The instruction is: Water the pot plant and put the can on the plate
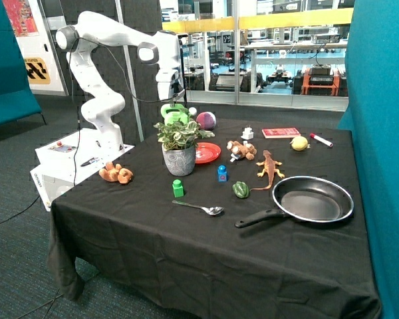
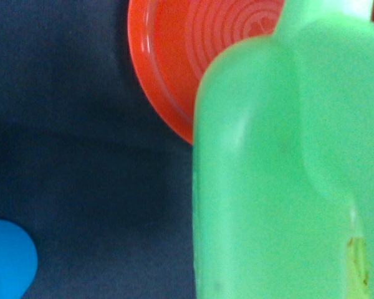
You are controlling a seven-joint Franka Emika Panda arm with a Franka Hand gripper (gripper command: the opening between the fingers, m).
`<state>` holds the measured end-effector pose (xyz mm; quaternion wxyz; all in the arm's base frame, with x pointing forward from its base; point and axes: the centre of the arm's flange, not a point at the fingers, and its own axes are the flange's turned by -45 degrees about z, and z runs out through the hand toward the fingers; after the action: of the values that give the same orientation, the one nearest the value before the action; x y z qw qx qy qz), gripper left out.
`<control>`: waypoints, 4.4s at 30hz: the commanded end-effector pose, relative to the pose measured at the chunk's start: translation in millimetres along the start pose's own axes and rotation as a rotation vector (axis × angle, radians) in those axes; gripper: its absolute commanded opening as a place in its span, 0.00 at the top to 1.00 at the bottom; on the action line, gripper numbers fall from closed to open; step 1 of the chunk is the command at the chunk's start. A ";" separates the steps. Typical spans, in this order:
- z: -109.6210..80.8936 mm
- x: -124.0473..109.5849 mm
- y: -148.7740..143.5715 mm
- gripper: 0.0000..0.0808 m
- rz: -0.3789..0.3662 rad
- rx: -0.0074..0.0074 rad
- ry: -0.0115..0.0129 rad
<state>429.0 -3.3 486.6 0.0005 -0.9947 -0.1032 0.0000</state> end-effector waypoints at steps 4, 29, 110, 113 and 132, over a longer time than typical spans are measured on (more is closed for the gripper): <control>7.0 25.7 6.9 1.00 0.007 -0.0010 0.0000; 22.0 63.6 6.1 1.00 -0.004 -0.0010 0.0000; 91.0 86.3 6.2 1.00 -0.008 -0.0010 0.0000; 91.7 85.8 5.4 1.00 -0.012 -0.0010 0.0000; 96.3 79.6 11.7 0.93 -0.008 -0.0010 0.0000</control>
<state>512.3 5.5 391.3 -0.0003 -0.9942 -0.1080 0.0021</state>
